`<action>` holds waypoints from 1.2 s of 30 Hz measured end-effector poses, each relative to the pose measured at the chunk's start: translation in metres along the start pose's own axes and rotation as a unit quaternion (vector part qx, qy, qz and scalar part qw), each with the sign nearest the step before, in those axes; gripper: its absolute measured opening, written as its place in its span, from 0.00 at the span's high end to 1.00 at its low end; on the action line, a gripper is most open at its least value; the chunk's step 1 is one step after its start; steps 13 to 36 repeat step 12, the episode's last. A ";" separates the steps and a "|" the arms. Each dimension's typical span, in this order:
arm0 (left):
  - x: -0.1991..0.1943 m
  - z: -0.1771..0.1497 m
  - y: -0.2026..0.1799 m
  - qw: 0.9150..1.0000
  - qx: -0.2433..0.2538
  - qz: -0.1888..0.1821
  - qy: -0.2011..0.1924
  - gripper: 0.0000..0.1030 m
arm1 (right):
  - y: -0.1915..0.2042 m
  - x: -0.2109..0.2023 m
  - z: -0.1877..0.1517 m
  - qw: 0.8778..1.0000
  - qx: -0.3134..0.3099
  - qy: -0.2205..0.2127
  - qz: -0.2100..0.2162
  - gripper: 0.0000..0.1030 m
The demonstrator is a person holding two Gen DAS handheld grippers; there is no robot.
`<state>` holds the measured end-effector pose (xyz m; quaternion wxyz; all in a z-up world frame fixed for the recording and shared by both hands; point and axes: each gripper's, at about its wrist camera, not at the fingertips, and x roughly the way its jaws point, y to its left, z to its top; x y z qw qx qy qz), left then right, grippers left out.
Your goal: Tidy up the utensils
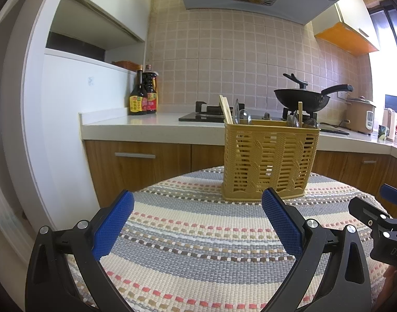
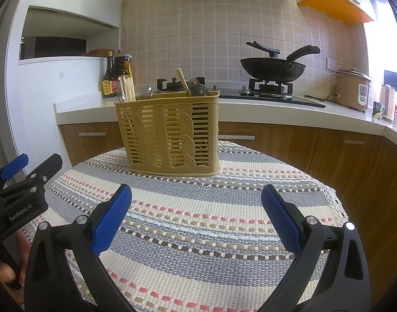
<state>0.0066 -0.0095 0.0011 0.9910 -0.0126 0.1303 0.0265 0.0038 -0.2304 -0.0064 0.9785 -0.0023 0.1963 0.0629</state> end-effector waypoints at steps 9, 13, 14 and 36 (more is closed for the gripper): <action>-0.001 -0.001 0.000 1.000 0.004 -0.015 0.002 0.07 | -0.001 -0.001 0.000 1.000 0.001 -0.002 0.001 0.08; -0.002 -0.001 -0.002 1.000 0.007 -0.014 0.000 0.07 | -0.001 -0.002 0.000 1.000 0.001 -0.002 0.002 0.08; -0.002 -0.001 -0.002 1.000 0.007 -0.014 0.000 0.07 | -0.001 -0.002 0.000 1.000 0.001 -0.002 0.002 0.08; -0.002 -0.001 -0.002 1.000 0.007 -0.014 0.000 0.07 | -0.001 -0.002 0.000 1.000 0.001 -0.002 0.002 0.08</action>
